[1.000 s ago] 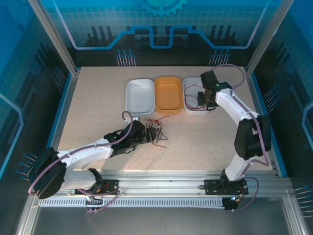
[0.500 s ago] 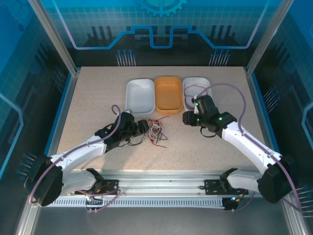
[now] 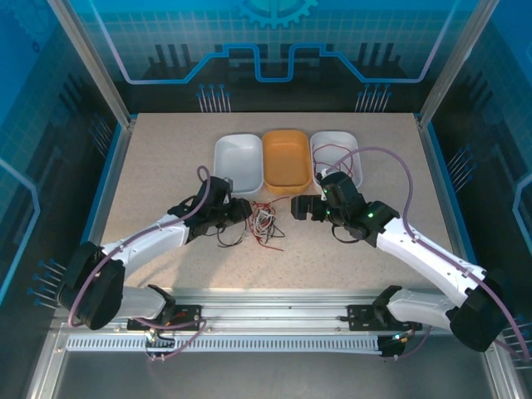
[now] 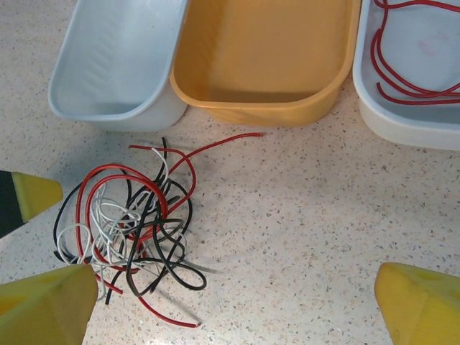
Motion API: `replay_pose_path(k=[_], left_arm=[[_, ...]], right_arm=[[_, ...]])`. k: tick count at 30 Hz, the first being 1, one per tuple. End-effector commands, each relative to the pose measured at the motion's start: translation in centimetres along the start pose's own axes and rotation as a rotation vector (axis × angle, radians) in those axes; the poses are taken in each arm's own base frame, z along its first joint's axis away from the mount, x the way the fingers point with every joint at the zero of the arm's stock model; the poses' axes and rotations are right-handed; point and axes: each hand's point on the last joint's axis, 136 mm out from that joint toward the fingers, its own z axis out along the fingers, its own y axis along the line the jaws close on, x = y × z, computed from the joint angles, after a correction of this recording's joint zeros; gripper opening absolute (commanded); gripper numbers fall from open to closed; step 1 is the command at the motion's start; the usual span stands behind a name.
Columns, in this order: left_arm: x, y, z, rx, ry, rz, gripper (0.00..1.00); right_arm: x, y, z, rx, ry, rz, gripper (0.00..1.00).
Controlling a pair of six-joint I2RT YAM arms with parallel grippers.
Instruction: Untangle the cables
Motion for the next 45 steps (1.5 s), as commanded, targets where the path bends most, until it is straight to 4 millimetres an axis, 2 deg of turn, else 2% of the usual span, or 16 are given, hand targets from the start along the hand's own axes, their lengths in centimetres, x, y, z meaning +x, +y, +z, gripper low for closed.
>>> replay_pose_path(k=[1,10,12,15,18,22,24,25,29,34,38,42,45], left_arm=[[0.3,-0.2,0.2,0.01,0.033,0.012,0.31],[1.8,1.0,1.8,-0.004,0.097,-0.005,0.29],[2.1,1.1,2.1,0.001,0.109,-0.012,0.27],[2.3,1.0,2.3,0.011,0.122,-0.019,0.14],[2.0,0.8,1.7,0.01,0.109,-0.006,0.0],[0.9,0.2,-0.5,-0.002,0.053,0.042,0.0],[0.2,-0.5,-1.9,0.009,0.02,0.079,0.0],[-0.1,-0.9,-2.7,0.017,0.005,0.099,0.0],[-0.7,-3.0,-5.1,0.078,-0.026,0.199,0.0],[-0.7,-4.9,-6.2,0.145,-0.027,0.309,0.0],[-0.6,-7.3,-6.4,0.247,-0.005,0.327,0.0],[-0.6,-10.3,-7.4,0.372,0.017,0.329,0.0],[-0.6,-11.6,-8.3,0.418,0.031,0.342,0.0]], right_arm=[[-0.3,-0.2,0.0,0.026,-0.023,0.014,1.0],[-0.5,-0.8,0.0,0.058,-0.04,0.027,1.0],[-0.5,-0.9,0.0,0.06,-0.045,0.029,1.0],[-0.5,-1.0,0.0,0.063,-0.046,0.029,1.0],[-0.6,-0.9,-0.1,0.057,-0.049,0.025,1.0],[-0.9,-0.2,-0.5,0.014,-0.07,0.017,1.0],[-1.4,0.6,-0.9,-0.026,-0.086,0.003,1.0],[-0.7,0.5,-0.5,-0.035,-0.073,-0.007,1.0],[-0.8,2.1,-0.5,-0.119,-0.082,-0.041,1.0],[-1.3,5.3,-0.8,-0.29,-0.109,-0.106,0.99],[-1.2,7.3,-0.6,-0.384,-0.112,-0.151,0.86],[-0.8,8.3,0.6,-0.405,-0.087,-0.185,0.71],[-0.4,8.9,1.7,-0.409,-0.073,-0.206,0.64]])
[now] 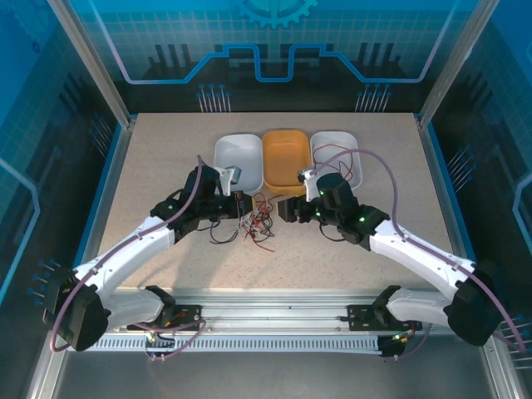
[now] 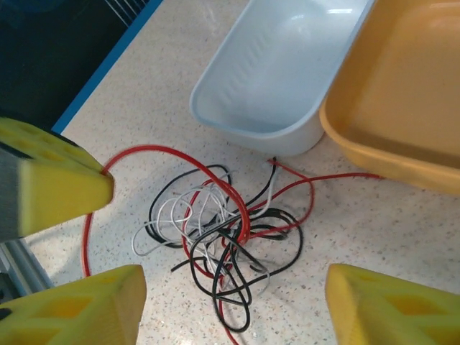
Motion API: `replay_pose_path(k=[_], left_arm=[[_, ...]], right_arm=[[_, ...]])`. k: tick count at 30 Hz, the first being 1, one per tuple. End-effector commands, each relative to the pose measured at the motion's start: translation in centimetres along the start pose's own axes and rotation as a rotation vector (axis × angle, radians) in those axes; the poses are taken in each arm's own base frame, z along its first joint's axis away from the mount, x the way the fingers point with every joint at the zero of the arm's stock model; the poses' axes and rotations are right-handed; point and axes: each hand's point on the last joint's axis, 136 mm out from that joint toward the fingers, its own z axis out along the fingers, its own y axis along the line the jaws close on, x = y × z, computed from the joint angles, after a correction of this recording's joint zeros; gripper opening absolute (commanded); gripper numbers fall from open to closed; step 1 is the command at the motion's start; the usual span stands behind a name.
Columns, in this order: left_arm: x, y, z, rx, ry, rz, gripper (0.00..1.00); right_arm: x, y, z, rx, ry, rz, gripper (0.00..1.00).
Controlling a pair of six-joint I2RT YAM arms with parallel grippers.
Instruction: Untangle the cables
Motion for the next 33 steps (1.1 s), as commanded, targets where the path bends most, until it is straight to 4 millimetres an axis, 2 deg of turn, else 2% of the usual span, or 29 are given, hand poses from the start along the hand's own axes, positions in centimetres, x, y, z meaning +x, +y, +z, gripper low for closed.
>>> replay_pose_path(k=[1,9,11,12,16,23,24,27,33], left_arm=[[-1.3,-3.8,-1.0,0.134,-0.006,0.061,0.0],[-1.3,-5.1,-2.1,0.174,-0.01,0.069,0.0],[-1.3,-5.5,-2.3,0.191,-0.008,0.07,0.0],[-1.3,-5.7,-2.4,0.201,-0.005,0.071,0.0],[-1.2,-6.0,-2.7,0.21,-0.005,0.077,0.0],[-1.0,-5.9,-3.5,0.203,-0.019,0.087,0.0],[-1.1,-6.0,-3.6,0.205,-0.022,0.088,0.0],[-1.1,-5.9,-3.8,0.199,-0.033,0.087,0.0],[-1.3,-4.3,-4.1,0.119,-0.079,0.079,0.09]], right_arm=[[-0.4,1.7,1.1,-0.063,-0.012,-0.054,0.63],[-0.1,2.6,4.1,-0.083,0.006,-0.065,0.55],[0.4,2.2,4.8,-0.066,0.02,-0.067,0.52],[-0.4,2.4,5.0,-0.062,0.004,-0.069,0.51],[-0.6,1.3,5.5,0.003,-0.006,-0.06,0.43],[-0.7,-0.4,5.1,0.089,-0.039,-0.038,0.37],[0.2,-0.9,5.2,0.1,-0.023,-0.034,0.34],[0.5,-1.1,5.0,0.104,-0.016,-0.029,0.23],[-0.5,-1.2,3.0,0.134,-0.05,-0.042,0.01]])
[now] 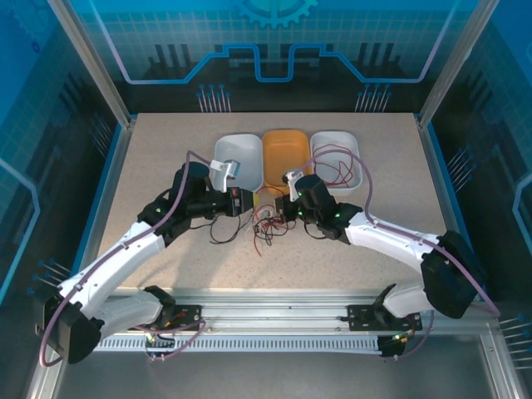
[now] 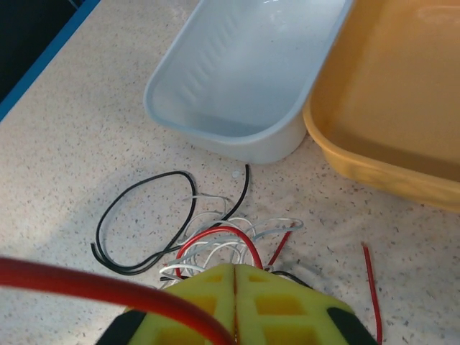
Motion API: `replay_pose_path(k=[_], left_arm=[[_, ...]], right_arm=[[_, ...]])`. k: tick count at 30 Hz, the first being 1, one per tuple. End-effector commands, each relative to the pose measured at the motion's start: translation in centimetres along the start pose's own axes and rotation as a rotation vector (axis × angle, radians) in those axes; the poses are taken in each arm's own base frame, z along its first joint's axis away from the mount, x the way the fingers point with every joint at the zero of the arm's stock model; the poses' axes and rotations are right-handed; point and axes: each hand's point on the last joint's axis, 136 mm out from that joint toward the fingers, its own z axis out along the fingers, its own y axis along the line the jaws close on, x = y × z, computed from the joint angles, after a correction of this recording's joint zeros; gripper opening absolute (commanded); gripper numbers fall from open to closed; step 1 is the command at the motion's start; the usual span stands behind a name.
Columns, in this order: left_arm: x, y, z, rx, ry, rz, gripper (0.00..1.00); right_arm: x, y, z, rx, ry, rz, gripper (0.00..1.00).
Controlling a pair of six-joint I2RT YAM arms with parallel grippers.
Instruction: Untangle the cables
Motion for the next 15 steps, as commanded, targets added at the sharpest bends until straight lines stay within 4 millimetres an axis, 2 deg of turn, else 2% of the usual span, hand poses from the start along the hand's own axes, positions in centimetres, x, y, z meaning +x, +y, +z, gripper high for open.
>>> replay_pose_path(k=[1,3,4,5,7,10,13,15], left_arm=[[-0.2,0.4,-0.9,-0.043,-0.039,0.025,0.11],[-0.1,1.0,-1.1,-0.068,-0.052,0.022,0.18],[-0.1,1.3,-1.2,-0.084,-0.057,0.019,0.27],[0.0,1.8,-1.2,-0.103,-0.064,0.015,0.36],[0.0,2.8,-1.3,-0.151,-0.082,0.001,0.6],[0.0,4.1,-1.5,-0.208,-0.104,-0.013,0.82],[0.1,5.3,-1.7,-0.257,-0.12,-0.031,0.99],[0.1,6.1,-1.8,-0.284,-0.131,-0.047,0.99]], right_arm=[[-1.6,0.1,-2.2,0.026,-0.058,-0.011,0.0],[-2.3,0.2,-3.2,0.034,-0.07,-0.02,0.0],[-2.3,-0.1,-3.8,0.047,-0.067,-0.024,0.0],[-3.6,0.3,-4.6,0.048,-0.093,-0.024,0.0],[-4.6,0.2,-6.0,0.072,-0.104,-0.028,0.0],[-6.1,0.2,-8.2,0.102,-0.119,-0.043,0.0],[-7.9,-0.1,-10.3,0.146,-0.137,-0.051,0.0],[-9.0,-0.8,-11.6,0.2,-0.137,-0.04,0.0]])
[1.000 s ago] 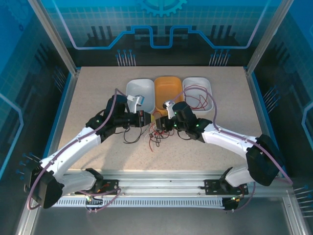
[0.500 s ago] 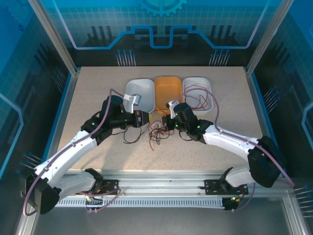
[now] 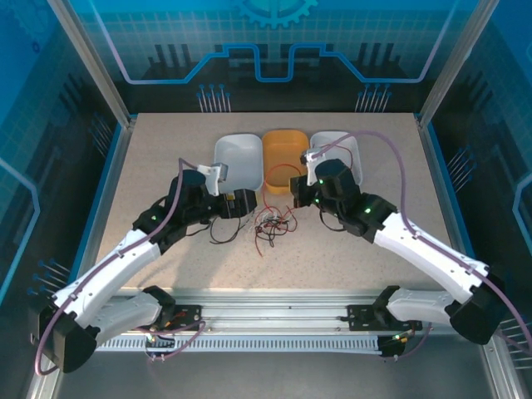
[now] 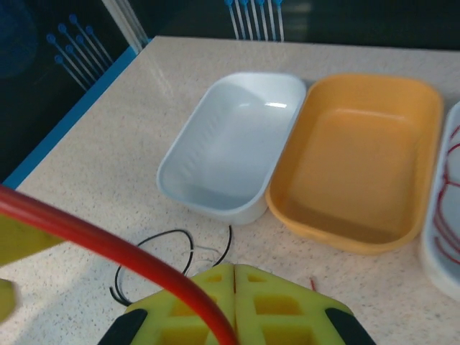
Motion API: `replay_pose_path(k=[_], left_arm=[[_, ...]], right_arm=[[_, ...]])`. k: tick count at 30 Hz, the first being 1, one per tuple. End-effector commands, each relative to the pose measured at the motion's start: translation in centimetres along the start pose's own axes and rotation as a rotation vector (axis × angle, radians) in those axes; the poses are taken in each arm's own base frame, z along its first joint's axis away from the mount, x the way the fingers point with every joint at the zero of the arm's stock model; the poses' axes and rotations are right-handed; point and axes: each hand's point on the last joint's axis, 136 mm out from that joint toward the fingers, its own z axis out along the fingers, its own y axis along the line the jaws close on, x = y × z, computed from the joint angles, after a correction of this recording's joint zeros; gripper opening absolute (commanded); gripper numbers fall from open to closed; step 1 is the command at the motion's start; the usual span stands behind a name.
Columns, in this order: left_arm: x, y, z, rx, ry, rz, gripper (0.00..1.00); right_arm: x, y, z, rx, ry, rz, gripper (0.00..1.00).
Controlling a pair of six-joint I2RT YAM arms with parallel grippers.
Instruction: Untangle the cables
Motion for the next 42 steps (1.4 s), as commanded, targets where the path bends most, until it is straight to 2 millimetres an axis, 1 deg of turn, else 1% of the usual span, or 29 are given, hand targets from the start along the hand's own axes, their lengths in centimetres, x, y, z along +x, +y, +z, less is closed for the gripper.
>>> replay_pose_path(k=[1,5,10,13,16,18,21,25,28,32,37,40,42], left_arm=[[0.1,2.1,-0.2,-0.088,-0.031,-0.028,0.99],[0.4,3.3,0.0,-0.124,-0.037,-0.055,0.99],[1.0,4.6,0.2,-0.167,-0.039,-0.089,0.99],[1.5,5.0,0.5,-0.171,-0.032,-0.103,0.99],[2.1,5.3,0.8,-0.174,-0.018,-0.114,0.99],[2.4,5.5,1.0,-0.176,-0.007,-0.116,0.99],[2.7,5.6,1.2,-0.176,0.006,-0.121,0.99],[2.9,5.6,1.4,-0.172,0.018,-0.126,0.99],[3.2,5.6,1.5,-0.163,0.026,-0.129,0.99],[3.4,5.6,1.7,-0.154,0.034,-0.135,0.99],[3.5,5.1,1.9,-0.126,0.044,-0.145,0.99],[3.7,5.0,2.1,-0.115,0.05,-0.15,0.99],[3.8,4.9,2.3,-0.104,0.054,-0.152,0.99]], right_arm=[[-1.6,-2.3,-2.5,0.128,0.022,-0.018,0.0],[-4.2,-4.0,-4.0,0.193,0.009,0.004,0.0],[-7.9,-7.2,-5.4,0.266,-0.052,0.06,0.0],[-9.2,-9.7,-5.4,0.321,-0.067,0.1,0.0],[-9.3,-12.4,-4.5,0.354,-0.038,0.174,0.0],[-8.9,-13.9,-3.4,0.353,-0.011,0.228,0.0],[-7.8,-16.0,-1.5,0.331,0.048,0.328,0.0],[-5.6,-18.6,1.1,0.288,0.142,0.461,0.0],[-3.8,-20.3,2.8,0.281,0.21,0.521,0.0],[-1.4,-22.8,4.6,0.334,0.29,0.549,0.0],[1.4,-26.4,6.5,0.443,0.394,0.551,0.0],[2.7,-28.4,7.5,0.52,0.456,0.534,0.0],[3.2,-29.5,8.1,0.563,0.485,0.523,0.02]])
